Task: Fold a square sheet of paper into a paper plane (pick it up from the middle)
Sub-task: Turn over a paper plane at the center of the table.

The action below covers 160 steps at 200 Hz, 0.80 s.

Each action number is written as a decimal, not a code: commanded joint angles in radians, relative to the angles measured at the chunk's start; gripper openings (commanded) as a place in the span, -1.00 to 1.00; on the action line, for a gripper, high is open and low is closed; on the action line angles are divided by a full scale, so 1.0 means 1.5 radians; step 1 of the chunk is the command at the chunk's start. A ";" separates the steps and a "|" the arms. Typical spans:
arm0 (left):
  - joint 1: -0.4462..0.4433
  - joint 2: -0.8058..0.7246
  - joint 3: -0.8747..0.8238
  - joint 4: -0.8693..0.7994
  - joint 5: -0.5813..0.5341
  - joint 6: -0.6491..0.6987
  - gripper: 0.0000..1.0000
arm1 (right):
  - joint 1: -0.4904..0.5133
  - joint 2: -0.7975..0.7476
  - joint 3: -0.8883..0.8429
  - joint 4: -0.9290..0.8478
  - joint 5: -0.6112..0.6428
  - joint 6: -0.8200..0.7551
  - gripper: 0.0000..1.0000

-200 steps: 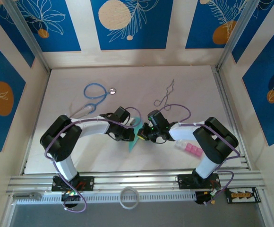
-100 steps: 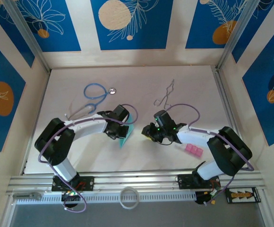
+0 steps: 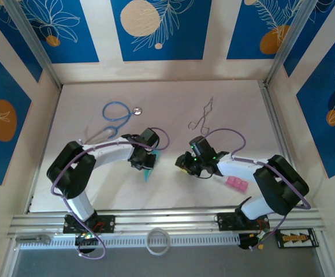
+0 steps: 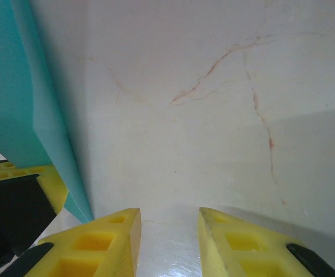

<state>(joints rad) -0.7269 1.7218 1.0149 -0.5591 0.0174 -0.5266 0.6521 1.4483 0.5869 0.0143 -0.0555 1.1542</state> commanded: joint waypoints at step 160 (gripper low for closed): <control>-0.047 0.119 0.065 -0.077 -0.078 -0.047 -0.49 | 0.002 0.010 -0.010 0.017 -0.014 -0.003 -0.36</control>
<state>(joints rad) -0.7715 1.8118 1.1126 -0.6304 -0.0448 -0.5598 0.6540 1.4765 0.5865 0.0444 -0.0635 1.1576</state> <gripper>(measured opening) 0.241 0.321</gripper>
